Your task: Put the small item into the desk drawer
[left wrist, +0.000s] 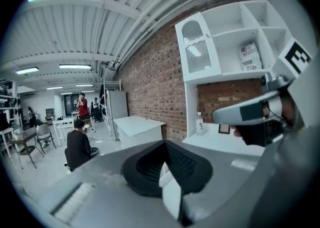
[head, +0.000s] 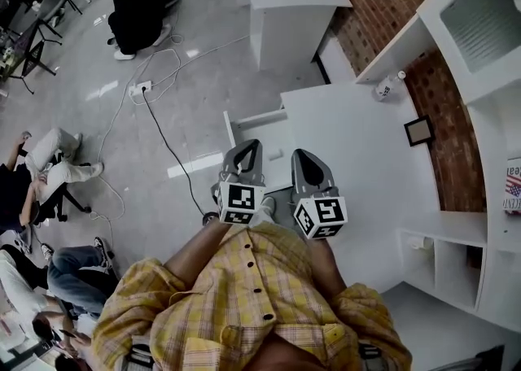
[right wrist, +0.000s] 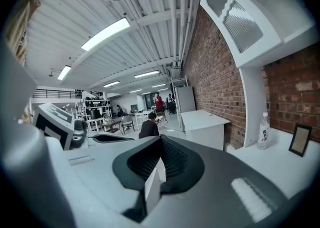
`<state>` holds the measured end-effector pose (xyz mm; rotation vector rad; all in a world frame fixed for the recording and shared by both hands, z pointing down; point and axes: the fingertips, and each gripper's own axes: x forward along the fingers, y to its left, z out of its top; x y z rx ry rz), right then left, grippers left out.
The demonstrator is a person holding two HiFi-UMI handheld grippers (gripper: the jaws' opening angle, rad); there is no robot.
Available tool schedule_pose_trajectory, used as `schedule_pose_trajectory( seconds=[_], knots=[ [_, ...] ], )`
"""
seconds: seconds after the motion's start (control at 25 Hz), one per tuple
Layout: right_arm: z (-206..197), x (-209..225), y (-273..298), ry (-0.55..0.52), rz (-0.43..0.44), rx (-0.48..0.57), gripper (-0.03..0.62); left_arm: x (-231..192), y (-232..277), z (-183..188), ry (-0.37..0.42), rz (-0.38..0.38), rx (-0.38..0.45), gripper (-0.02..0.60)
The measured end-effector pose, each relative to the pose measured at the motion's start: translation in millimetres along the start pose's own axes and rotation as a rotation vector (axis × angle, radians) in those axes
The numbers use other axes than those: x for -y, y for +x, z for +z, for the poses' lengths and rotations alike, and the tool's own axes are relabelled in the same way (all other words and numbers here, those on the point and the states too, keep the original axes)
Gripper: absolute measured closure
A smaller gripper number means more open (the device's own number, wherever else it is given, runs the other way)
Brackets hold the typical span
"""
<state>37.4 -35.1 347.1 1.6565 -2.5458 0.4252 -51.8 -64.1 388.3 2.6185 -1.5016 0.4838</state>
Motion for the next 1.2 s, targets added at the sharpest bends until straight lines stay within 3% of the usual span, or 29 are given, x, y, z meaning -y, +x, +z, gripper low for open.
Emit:
schedule_pose_trajectory(
  seconds=[0.84, 1.2],
  knots=[
    [32.4, -1.6, 4.8, -0.038, 0.009, 0.073, 0.595, -10.9, -28.6, 49.0, -0.026, 0.005, 0.146, 0.578],
    [27.6, 3.2, 1.3, -0.047, 0.017, 0.060, 0.595, -4.0, -26.2, 43.8, -0.055, 0.008, 0.141, 0.578]
  ],
)
